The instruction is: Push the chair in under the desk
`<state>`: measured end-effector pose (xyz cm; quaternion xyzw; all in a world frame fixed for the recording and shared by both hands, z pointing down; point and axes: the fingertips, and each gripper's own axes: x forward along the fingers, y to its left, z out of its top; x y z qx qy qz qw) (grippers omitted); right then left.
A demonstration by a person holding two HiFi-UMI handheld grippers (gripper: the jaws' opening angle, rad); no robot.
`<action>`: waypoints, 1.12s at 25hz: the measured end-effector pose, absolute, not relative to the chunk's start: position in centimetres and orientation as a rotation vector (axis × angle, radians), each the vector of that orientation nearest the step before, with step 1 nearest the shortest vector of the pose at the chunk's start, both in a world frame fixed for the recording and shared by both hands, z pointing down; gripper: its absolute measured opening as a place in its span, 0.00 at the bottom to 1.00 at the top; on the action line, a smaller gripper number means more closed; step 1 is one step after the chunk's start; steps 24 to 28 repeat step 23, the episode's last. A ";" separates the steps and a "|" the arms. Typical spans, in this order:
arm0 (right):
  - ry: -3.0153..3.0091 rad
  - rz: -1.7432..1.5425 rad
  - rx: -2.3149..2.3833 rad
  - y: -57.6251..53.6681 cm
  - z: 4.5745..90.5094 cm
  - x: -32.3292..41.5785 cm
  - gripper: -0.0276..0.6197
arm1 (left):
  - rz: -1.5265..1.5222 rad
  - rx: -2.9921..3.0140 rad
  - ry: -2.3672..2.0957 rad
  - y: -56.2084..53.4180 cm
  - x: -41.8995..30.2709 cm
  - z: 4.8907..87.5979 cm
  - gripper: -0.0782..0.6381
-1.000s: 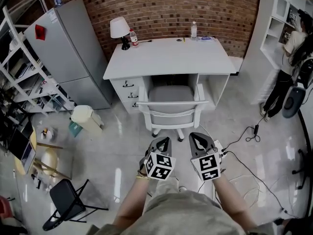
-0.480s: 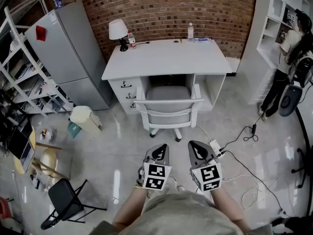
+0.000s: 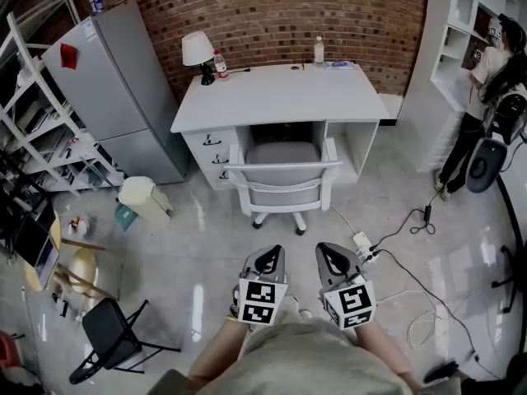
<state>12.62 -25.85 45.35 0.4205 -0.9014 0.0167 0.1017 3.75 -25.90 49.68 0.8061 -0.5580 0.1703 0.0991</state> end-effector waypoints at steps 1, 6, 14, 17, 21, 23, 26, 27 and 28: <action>-2.662 0.052 1.237 -25.8 45.4 12.5 0.05 | 0.498 2.383 -1.652 -25.8 3.7 49.5 0.12; -2.687 0.074 1.213 -25.4 45.5 12.0 0.05 | 0.488 2.392 -1.650 -25.7 3.7 49.2 0.12; -2.692 0.108 1.215 -25.4 45.8 12.3 0.05 | 0.490 2.405 -1.647 -25.8 4.2 48.9 0.12; -2.695 0.119 1.208 -25.4 45.9 12.3 0.05 | 0.489 2.408 -1.645 -26.0 4.5 48.8 0.12; -2.705 0.130 1.196 -25.8 45.8 12.2 0.05 | 0.497 2.404 -1.649 -26.4 4.6 48.7 0.12; -2.707 0.133 1.193 -25.9 45.8 12.1 0.05 | 0.499 2.401 -1.650 -26.6 4.5 48.7 0.12; -2.707 0.133 1.193 -25.9 45.8 12.1 0.05 | 0.499 2.401 -1.650 -26.6 4.5 48.7 0.12; -2.707 0.133 1.193 -25.9 45.8 12.1 0.05 | 0.499 2.401 -1.650 -26.6 4.5 48.7 0.12; -2.707 0.133 1.193 -25.9 45.8 12.1 0.05 | 0.499 2.401 -1.650 -26.6 4.5 48.7 0.12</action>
